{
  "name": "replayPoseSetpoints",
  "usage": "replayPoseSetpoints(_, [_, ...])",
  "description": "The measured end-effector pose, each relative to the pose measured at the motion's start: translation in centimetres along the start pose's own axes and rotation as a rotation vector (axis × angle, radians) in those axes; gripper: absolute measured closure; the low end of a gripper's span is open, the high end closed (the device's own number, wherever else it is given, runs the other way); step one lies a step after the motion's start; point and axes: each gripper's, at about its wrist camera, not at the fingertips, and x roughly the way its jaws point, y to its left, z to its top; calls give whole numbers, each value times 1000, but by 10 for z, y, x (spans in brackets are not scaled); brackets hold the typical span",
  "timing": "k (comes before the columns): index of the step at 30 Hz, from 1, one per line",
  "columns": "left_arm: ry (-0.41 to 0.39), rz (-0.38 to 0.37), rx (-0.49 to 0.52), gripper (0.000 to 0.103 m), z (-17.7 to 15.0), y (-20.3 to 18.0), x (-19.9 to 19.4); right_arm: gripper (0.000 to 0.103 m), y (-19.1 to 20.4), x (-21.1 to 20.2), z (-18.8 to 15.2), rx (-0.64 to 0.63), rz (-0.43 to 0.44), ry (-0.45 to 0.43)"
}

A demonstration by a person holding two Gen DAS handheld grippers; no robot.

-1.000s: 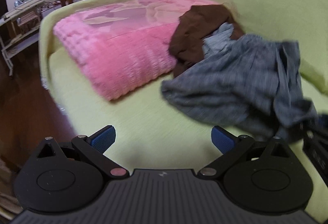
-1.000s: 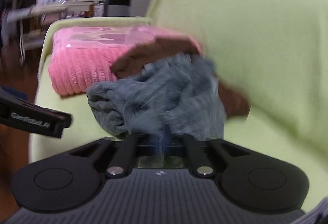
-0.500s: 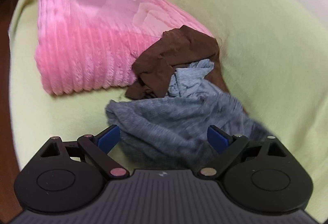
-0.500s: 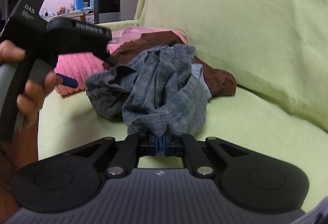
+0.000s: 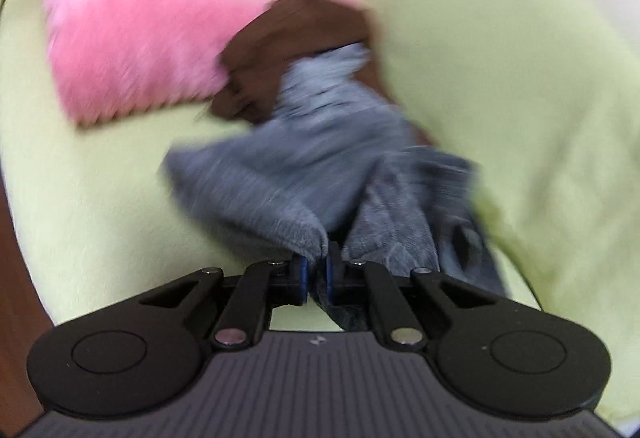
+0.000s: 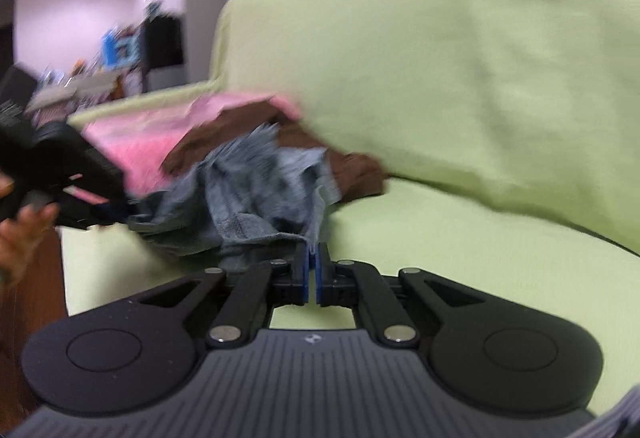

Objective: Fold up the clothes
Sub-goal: 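Lift the pants with both grippers and pull them onto the open seat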

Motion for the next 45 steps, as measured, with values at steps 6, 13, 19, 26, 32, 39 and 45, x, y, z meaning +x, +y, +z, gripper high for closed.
replayPoseSetpoints(6, [-75,-21,143,98,22,-58,-45,103,-38,-63,49,57,-56,-111])
replayPoseSetpoints(13, [-22,103,105,98,-16,-36,-25,24,-4,-56,-4,-82,31,52])
replayPoseSetpoints(19, [13,214,45,98,-61,9,-1,29,41,15,-66,-212,116,250])
replayPoseSetpoints(26, [80,243,-22,97,-87,34,29,54,45,86,-78,-196,92,229])
replayPoseSetpoints(32, [37,220,21,98,-86,21,2,101,34,69,-65,-155,160,205])
replayPoseSetpoints(39, [-175,99,190,98,-32,-57,-70,101,-13,-34,18,-39,27,-79])
replayPoseSetpoints(45, [-336,-68,306,97,-3,-138,-155,101,-29,-125,94,-86,-129,-304])
